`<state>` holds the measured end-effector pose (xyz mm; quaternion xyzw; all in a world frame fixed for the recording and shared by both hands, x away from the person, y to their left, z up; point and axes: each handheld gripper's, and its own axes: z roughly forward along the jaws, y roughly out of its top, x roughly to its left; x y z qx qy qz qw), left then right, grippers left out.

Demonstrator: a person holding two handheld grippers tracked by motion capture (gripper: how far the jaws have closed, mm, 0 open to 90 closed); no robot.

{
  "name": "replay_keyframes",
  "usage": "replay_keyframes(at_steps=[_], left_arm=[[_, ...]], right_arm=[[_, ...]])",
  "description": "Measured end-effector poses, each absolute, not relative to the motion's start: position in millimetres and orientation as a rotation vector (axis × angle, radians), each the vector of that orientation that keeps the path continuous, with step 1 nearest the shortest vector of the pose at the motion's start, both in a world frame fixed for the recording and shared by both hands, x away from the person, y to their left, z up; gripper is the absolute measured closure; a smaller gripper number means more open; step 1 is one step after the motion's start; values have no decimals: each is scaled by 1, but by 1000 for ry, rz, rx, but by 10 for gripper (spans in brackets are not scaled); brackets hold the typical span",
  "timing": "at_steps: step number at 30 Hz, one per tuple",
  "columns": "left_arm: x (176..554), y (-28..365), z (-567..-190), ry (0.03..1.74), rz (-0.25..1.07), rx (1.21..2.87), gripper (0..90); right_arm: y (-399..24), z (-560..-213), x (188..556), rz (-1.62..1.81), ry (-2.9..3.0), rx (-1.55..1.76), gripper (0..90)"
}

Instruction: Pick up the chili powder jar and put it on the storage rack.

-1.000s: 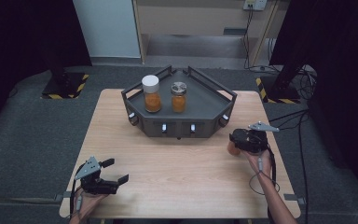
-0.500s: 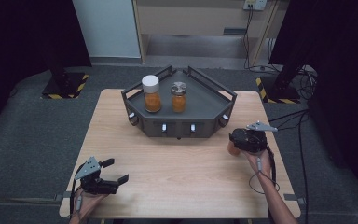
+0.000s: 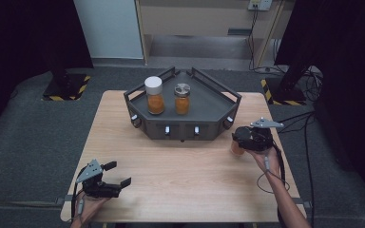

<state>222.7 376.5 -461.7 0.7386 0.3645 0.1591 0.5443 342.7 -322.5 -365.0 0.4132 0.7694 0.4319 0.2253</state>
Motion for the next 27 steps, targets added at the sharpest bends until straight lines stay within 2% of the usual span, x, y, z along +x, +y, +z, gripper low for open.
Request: replay_keyframes(at_steps=[27], left_arm=[[223, 376, -462, 863, 375, 1754, 36]], right_arm=[[-304, -292, 365, 1247, 2293, 973, 348]])
